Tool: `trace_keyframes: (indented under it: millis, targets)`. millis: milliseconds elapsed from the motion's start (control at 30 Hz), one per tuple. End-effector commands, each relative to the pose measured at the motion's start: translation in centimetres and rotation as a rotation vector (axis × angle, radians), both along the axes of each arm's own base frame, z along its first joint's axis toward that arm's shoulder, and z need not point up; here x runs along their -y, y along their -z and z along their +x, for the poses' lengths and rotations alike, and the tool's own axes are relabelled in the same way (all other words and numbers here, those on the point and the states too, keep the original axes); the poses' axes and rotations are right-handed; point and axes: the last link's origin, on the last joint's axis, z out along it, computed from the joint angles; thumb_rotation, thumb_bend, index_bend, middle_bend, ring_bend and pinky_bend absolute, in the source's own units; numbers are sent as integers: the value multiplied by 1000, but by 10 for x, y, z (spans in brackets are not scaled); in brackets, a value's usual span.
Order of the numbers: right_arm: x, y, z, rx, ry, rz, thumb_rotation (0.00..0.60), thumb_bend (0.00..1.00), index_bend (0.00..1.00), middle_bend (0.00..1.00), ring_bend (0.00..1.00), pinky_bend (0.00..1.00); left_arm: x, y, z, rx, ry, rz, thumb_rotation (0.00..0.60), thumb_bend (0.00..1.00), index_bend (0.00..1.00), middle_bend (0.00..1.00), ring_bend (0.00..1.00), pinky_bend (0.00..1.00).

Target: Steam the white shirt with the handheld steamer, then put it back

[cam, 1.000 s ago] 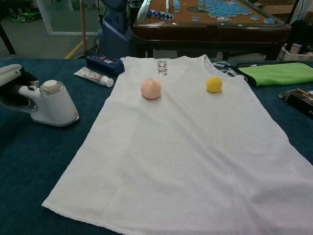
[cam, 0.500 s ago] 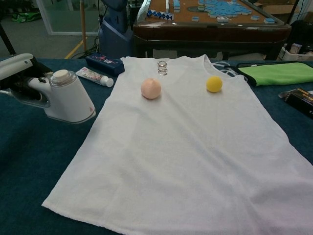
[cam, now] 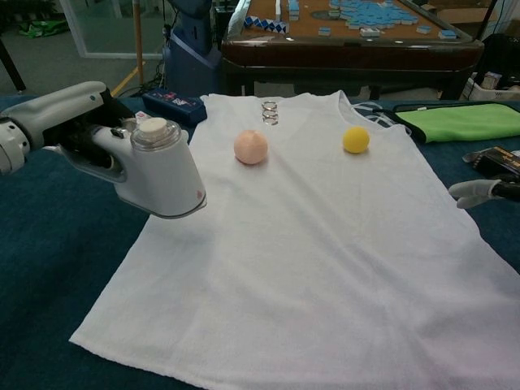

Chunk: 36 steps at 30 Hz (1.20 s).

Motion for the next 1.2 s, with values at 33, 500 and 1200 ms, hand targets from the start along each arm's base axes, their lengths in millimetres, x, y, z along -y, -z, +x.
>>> trace_keyframes:
  millis: [33, 500, 1200]
  targets:
    - [-1, 13, 0, 13, -12, 40, 600, 1000, 15, 134, 15, 0, -1, 12, 13, 2, 12, -16, 600, 205, 839, 810, 710, 668]
    - [3, 51, -4, 62, -40, 75, 600, 224, 15, 134, 15, 0, -3, 57, 41, -35, 36, -92, 600, 205, 839, 810, 710, 668]
    - [13, 69, -10, 181, 67, 151, 600, 23, 15, 134, 14, 0, -10, 74, 50, -18, 1, -108, 600, 205, 839, 811, 710, 669]
